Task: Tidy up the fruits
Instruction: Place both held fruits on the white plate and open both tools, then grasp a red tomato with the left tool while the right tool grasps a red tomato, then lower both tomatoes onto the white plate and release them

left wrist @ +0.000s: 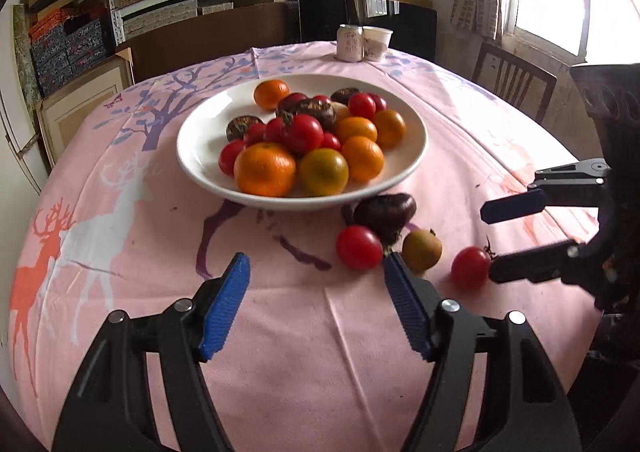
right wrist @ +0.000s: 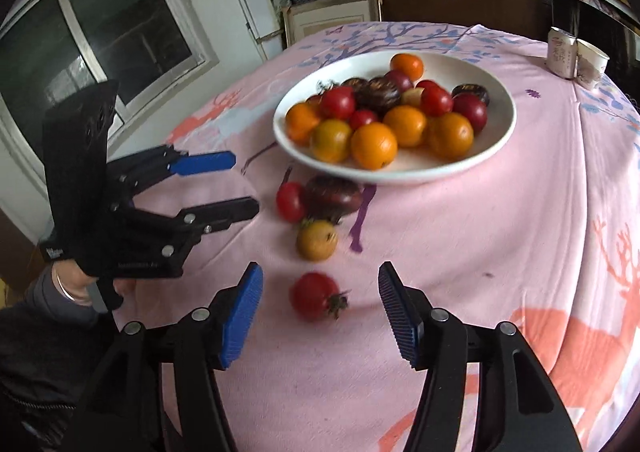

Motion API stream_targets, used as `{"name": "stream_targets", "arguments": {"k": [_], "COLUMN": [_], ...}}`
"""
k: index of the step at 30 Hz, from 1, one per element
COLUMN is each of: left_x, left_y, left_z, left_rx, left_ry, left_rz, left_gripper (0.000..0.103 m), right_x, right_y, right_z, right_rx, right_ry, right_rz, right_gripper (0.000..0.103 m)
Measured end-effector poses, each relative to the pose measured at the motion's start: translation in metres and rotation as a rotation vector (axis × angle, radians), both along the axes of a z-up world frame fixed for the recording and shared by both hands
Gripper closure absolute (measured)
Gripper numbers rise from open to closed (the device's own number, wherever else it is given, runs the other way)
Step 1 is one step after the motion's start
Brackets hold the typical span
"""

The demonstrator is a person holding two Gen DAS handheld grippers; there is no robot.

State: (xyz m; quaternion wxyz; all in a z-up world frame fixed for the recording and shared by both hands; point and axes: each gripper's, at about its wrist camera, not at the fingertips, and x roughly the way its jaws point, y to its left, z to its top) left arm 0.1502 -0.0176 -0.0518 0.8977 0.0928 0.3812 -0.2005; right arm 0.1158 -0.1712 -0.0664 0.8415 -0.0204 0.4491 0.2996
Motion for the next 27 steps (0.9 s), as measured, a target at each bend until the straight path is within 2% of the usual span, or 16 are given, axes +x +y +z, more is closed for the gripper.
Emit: {"name": "stream_targets", "arguments": {"k": [4,6,8,11,15,17,18,21,27], "left_x": [0.001,0.001,0.002,0.005,0.017,0.019,0.021,0.024,0.016], "left_y": [-0.003,-0.008,-0.014,-0.023,-0.030,-0.033,-0.036,-0.043,-0.041], "left_z": [-0.006,-0.009,-0.008,-0.011,-0.018,-0.017,-0.017,-0.018,-0.012], "left_rx": [0.018,0.041,0.060,0.091,0.114,0.115,0.122,0.111,0.094], "left_ry": [0.026,0.029,0.025,0.034,0.087,0.089,0.088,0.103,0.070], "left_rz": [0.014,0.009,0.004,-0.005,-0.007,-0.015,-0.026,-0.075,-0.070], "left_gripper": [0.035,0.035,0.035,0.035,0.035,0.042,0.054,0.074,0.074], "right_x": [-0.007,-0.006,-0.004,-0.004,0.002,0.006,0.006,0.005,0.003], "right_y": [0.023,0.028,0.022,0.008,-0.016,-0.020,-0.021,-0.020,-0.026], "right_z": [-0.017,-0.020,-0.018,-0.017,-0.022,-0.023,-0.023,-0.023,-0.021], "right_rx": [-0.097,-0.122,-0.078,-0.006,0.123,0.154,0.163,0.165,0.199], "right_ry": [-0.026,-0.055,-0.039,-0.034,0.027,0.042,0.045,0.044,0.039], "right_rz": [0.026,0.012,-0.001,-0.025,-0.067,-0.074,-0.072,-0.063,-0.069], "right_gripper": [0.044,0.063,0.073,0.074,0.074,0.074,0.074,0.074,0.073]}}
